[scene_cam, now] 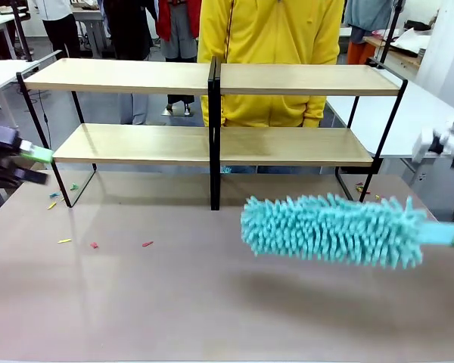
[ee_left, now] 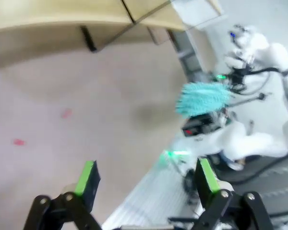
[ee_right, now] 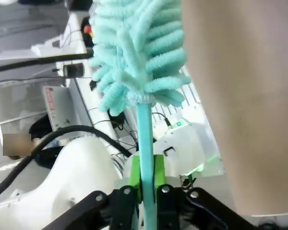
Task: Clean the shelves.
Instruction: Place the Duster on the table.
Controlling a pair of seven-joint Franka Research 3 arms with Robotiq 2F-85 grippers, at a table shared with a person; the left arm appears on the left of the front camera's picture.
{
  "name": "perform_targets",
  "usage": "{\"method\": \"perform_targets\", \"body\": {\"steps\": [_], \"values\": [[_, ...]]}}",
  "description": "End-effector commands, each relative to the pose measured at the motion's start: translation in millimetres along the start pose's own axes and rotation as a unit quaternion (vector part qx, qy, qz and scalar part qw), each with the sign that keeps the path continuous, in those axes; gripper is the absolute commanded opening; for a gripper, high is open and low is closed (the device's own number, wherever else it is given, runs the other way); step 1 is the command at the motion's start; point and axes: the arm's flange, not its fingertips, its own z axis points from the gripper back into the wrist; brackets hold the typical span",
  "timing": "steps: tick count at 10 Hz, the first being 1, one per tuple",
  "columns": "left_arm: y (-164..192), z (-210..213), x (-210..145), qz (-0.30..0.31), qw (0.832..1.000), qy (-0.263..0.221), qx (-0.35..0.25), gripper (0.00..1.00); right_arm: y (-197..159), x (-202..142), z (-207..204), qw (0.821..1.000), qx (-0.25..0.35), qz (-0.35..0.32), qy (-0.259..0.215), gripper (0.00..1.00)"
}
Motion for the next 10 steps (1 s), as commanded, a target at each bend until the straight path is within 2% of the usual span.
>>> {"method": "perform_targets", "body": {"steps": [1, 2, 3, 4, 6, 7, 8, 9, 10], "values": [[22, -51, -54, 0.092, 0.991, 0.041, -0.088, 1.0, -27, -12, -11, 1.0, 0.008, -0.009, -0.017, 0.12], [26, -55, -54, 0.124, 0.986, 0.048, -0.096, 1.0, -29, -11, -8, 0.999, 0.017, 0.003, -0.029, 0.12], [29, -56, -51, 0.145, 0.984, 0.056, -0.092, 1.0, -32, -8, -3, 1.0, 0.012, 0.001, -0.022, 0.12], [24, -46, -14, 0.086, 0.991, 0.038, -0.096, 1.0, -37, -3, -2, 1.0, 0.011, -0.007, -0.01, 0.12], [24, -46, -14, 0.086, 0.991, 0.038, -0.096, 1.0, -47, 5, -5, 1.0, 0.021, -0.019, 0.008, 0.12], [24, -46, -14, 0.086, 0.991, 0.038, -0.096, 1.0, -49, 7, -5, 0.999, 0.029, -0.025, 0.016, 0.21], [24, -46, -14, 0.086, 0.991, 0.038, -0.096, 1.0, -51, 5, -3, 0.999, 0.019, -0.028, 0.02, 0.72], [24, -46, -14, 0.086, 0.991, 0.038, -0.096, 1.0, -54, 1, 1, 0.999, 0.016, -0.039, 0.016, 0.8], [24, -46, -14, 0.086, 0.991, 0.038, -0.096, 1.0, -61, -6, 10, 0.998, 0.003, -0.066, -0.002, 1.0]]}}
